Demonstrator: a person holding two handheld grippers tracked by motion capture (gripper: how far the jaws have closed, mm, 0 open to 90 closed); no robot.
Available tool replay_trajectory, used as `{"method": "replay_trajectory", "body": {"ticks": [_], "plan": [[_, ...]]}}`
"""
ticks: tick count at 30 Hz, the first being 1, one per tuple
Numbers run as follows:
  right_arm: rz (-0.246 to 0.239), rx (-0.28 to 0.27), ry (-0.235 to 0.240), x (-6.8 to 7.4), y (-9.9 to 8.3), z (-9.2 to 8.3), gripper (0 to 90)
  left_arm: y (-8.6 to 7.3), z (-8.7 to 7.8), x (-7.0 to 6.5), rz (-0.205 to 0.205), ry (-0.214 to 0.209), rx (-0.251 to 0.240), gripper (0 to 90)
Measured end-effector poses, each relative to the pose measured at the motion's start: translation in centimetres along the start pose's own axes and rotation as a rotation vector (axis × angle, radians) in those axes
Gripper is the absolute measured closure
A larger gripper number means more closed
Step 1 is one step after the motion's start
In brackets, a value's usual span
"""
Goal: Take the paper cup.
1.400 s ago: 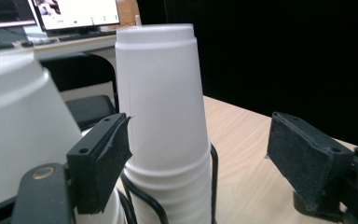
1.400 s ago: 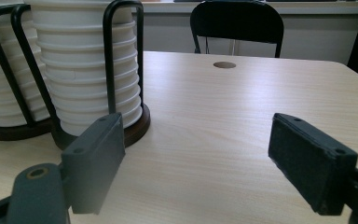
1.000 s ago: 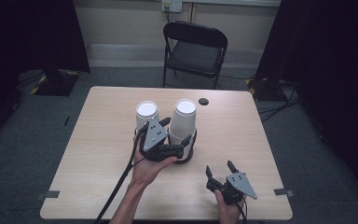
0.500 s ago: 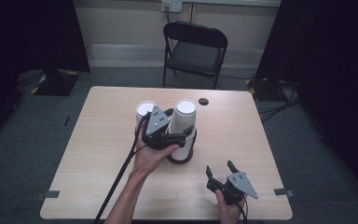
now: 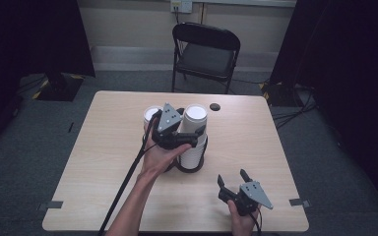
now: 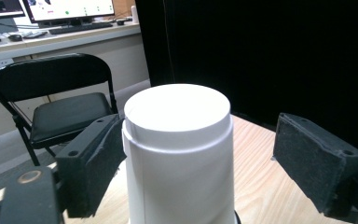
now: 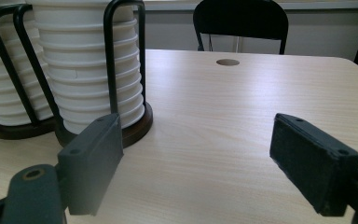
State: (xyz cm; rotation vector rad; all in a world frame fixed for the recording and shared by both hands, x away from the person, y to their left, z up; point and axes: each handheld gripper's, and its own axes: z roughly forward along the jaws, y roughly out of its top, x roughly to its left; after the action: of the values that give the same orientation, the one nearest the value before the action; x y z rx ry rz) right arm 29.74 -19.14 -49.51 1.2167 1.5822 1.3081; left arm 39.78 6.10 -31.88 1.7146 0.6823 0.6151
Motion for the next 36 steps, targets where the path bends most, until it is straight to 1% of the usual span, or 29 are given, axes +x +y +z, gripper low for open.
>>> {"method": "replay_trajectory", "body": {"ticks": [1, 2, 3, 8, 10, 12, 15, 18, 19, 20, 22, 26, 28, 29, 30, 31, 34, 36], "plan": [[0.0, -0.001, 0.0, 0.0, 0.0, 0.0, 16.8, 0.1, 0.1, 0.0, -0.004, -0.001, 0.004, 16.6], [0.0, -0.001, 0.0, 0.0, 0.0, 0.0, 16.7, 0.2, 0.2, 0.0, 0.002, -0.005, 0.011, 17.4], [0.0, 0.0, 0.001, 0.0, 0.0, 0.0, 16.8, 0.4, 0.6, 0.1, 0.01, 0.0, 0.029, 17.3], [-0.001, 0.005, 0.005, 0.0, 0.0, 0.0, 17.1, 0.8, 1.2, 0.5, 0.001, -0.008, 0.045, 17.2], [-0.001, 0.005, 0.006, 0.0, 0.0, 0.0, 17.2, 1.1, 1.6, 0.5, 0.011, -0.006, 0.057, 16.7], [-0.001, 0.001, 0.005, 0.0, 0.0, 0.0, 17.2, 1.2, 2.1, 0.6, 0.02, -0.017, 0.077, 15.8], [-0.001, -0.004, 0.008, 0.0, 0.0, 0.0, 17.9, 1.4, 2.7, 0.7, 0.036, -0.016, 0.102, 15.6], [-0.004, -0.004, 0.01, 0.0, 0.0, -0.1, 18.7, 1.4, 2.8, 0.8, 0.03, -0.021, 0.105, 16.0], [-0.007, -0.002, 0.013, 0.1, 0.0, -0.1, 19.0, 1.4, 3.2, 0.9, 0.023, -0.027, 0.121, 15.7], [-0.007, -0.001, 0.014, 0.1, 0.0, -0.1, 19.2, 1.4, 3.2, 0.9, 0.023, -0.027, 0.121, 15.8], [-0.007, 0.0, 0.015, 0.1, 0.0, -0.1, 19.2, 1.3, 3.6, 1.0, 0.017, -0.032, 0.145, 15.8], [-0.004, -0.003, 0.015, 0.1, 0.0, -0.1, 19.3, 0.8, 4.1, 1.2, 0.013, -0.023, 0.173, 16.2], [-0.005, -0.003, 0.014, 0.1, 0.0, -0.1, 19.4, 0.6, 4.2, 1.1, 0.02, -0.021, 0.184, 15.7], [-0.008, 0.0, 0.014, 0.1, 0.0, -0.1, 19.4, 0.6, 4.3, 1.0, 0.028, -0.029, 0.197, 15.8], [-0.008, 0.0, 0.014, 0.1, 0.0, -0.1, 19.4, 0.6, 4.3, 1.0, 0.028, -0.029, 0.197, 16.4], [-0.012, -0.001, 0.014, 0.1, 0.0, 0.0, 19.4, 0.5, 4.3, 1.0, 0.03, -0.02, 0.197, 16.4], [-0.012, -0.002, 0.012, 0.1, 0.0, -0.1, 19.4, 0.4, 4.4, 0.8, 0.054, 0.0, 0.206, 19.0], [-0.009, -0.003, 0.012, 0.1, 0.0, -0.1, 19.4, 0.4, 4.5, 0.9, 0.059, -0.004, 0.209, 20.6]]}}
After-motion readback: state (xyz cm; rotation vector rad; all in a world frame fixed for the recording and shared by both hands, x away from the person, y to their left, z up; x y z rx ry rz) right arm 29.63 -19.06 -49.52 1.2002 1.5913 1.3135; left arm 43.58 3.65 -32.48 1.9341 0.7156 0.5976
